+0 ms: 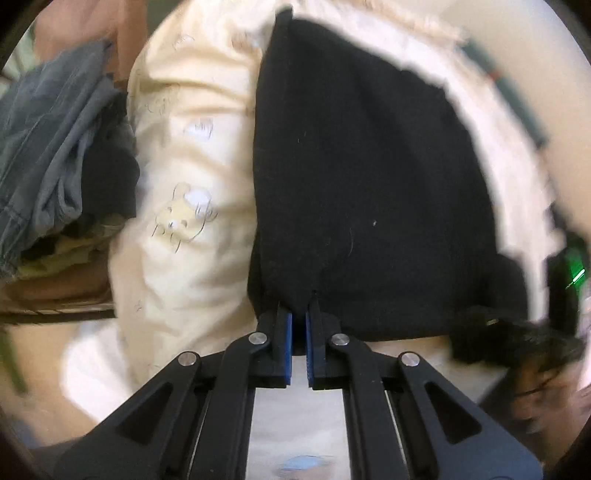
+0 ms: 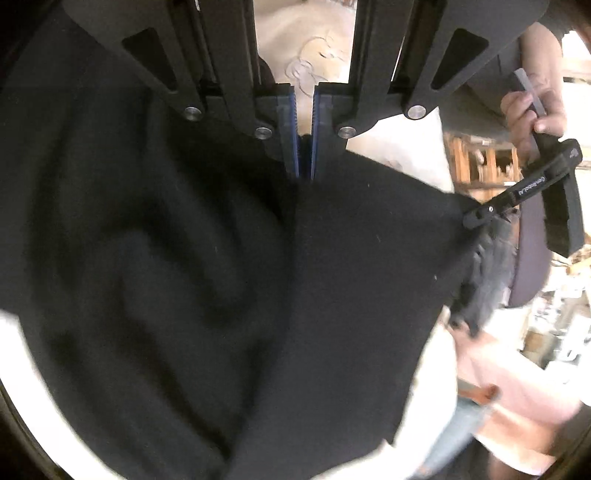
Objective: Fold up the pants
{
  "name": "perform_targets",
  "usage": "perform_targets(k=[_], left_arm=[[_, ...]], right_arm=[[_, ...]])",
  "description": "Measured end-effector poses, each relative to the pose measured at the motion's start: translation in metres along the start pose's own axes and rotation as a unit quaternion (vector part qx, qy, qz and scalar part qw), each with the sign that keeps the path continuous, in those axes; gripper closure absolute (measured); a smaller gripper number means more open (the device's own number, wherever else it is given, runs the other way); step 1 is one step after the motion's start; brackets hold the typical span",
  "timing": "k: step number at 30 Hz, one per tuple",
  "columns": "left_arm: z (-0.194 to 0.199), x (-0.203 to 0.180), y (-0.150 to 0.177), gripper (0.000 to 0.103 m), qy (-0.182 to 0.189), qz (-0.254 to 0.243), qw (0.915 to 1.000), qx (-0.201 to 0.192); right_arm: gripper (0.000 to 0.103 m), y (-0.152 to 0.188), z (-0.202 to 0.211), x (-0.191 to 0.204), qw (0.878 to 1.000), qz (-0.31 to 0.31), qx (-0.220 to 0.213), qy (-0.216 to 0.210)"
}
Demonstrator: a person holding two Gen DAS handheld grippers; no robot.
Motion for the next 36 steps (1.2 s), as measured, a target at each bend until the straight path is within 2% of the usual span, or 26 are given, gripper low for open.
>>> perform_targets(k=[2,3,5,7,9,10,11,12,13,14,15,17,20,22,24,27,28,31,32,33,36], left_arm=[[-0.012,0.002,0.003,0.096,-0.047,-0.021,0.9985,0.017],[-0.014,0.005,0.005,0.095,-0.052,-0.014,0.9982,0.025],[-0.017,0.011,0.009,0.091,-0.057,0.005,0.9977,0.037],[-0.009,0.011,0.010,0.081,-0.078,0.003,0.9965,0.030],[0.002,0.005,0.007,0.068,-0.117,-0.018,0.9929,0.004],[0.010,-0.002,0.005,0.066,-0.124,-0.029,0.9918,-0.017],[0.016,-0.007,0.001,0.062,-0.119,-0.034,0.9918,-0.031],[0.021,-0.013,-0.004,0.054,-0.106,-0.034,0.9926,-0.048],[0.029,-0.023,-0.007,0.047,-0.081,-0.030,0.9937,-0.072],[0.033,-0.030,-0.010,0.027,-0.062,-0.028,0.9937,-0.088],[0.037,-0.039,-0.012,0.017,-0.044,-0.028,0.9930,-0.106],[0.037,-0.062,-0.018,0.017,-0.026,-0.041,0.9909,-0.126],[0.028,-0.084,-0.027,0.017,-0.010,-0.059,0.9908,-0.121],[0.023,-0.089,-0.035,0.017,-0.003,-0.056,0.9919,-0.114],[0.020,-0.094,-0.033,0.017,0.008,-0.055,0.9924,-0.110],[0.017,-0.096,-0.034,0.017,0.006,-0.063,0.9918,-0.111],[0.018,-0.097,-0.034,0.017,0.006,-0.065,0.9916,-0.112],[0.020,-0.097,-0.032,0.017,0.009,-0.066,0.9912,-0.114],[0.020,-0.097,-0.031,0.017,0.008,-0.066,0.9911,-0.115],[0.020,-0.096,-0.030,0.017,0.006,-0.066,0.9909,-0.117],[0.025,-0.094,-0.031,0.017,0.007,-0.060,0.9900,-0.127]], right_arm=[[0.078,0.000,-0.002,-0.004,1.000,-0.002,0.001,0.013],[0.075,0.000,-0.003,-0.004,1.000,-0.003,0.005,0.016],[0.075,0.004,-0.002,-0.006,1.000,-0.008,0.018,0.010],[0.072,0.006,0.010,-0.004,1.000,-0.010,0.020,0.001],[0.072,0.007,0.036,-0.009,0.999,-0.022,0.004,-0.035],[0.072,0.006,0.053,-0.015,0.998,-0.031,-0.014,-0.047],[0.065,0.004,0.070,-0.025,0.997,-0.040,-0.034,-0.050],[0.060,0.003,0.092,-0.041,0.996,-0.053,-0.061,-0.046],[0.056,0.002,0.107,-0.056,0.994,-0.067,-0.079,-0.039],[0.056,0.002,0.121,-0.070,0.991,-0.081,-0.097,-0.034],[0.056,0.003,0.136,-0.091,0.988,-0.103,-0.114,-0.019],[0.056,0.007,0.156,-0.127,0.980,-0.147,-0.135,0.004],[0.055,0.021,0.164,-0.178,0.964,-0.227,-0.133,0.044],[0.055,0.033,0.156,-0.198,0.955,-0.262,-0.119,0.074],[0.048,0.046,0.144,-0.208,0.949,-0.283,-0.093,0.106],[0.046,0.059,0.121,-0.215,0.949,-0.293,-0.055,0.101],[0.047,0.061,0.116,-0.213,0.950,-0.291,-0.049,0.103],[0.081,0.058,0.123,-0.199,0.954,-0.270,-0.072,0.110],[0.097,0.055,0.132,-0.199,0.954,-0.259,-0.085,0.122],[0.102,0.053,0.143,-0.195,0.955,-0.248,-0.102,0.127],[0.102,0.049,0.171,-0.179,0.955,-0.233,-0.150,0.103]])
Point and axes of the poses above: each gripper's, at about its wrist camera, not at the fingertips, and z roughly against the way its jaws point, x to its left, y to its underside, the point moved 6 cm from there along -z, roughly the way its jaws point, and after that the axes turned 12 degrees about y, right-handed, at the moved point
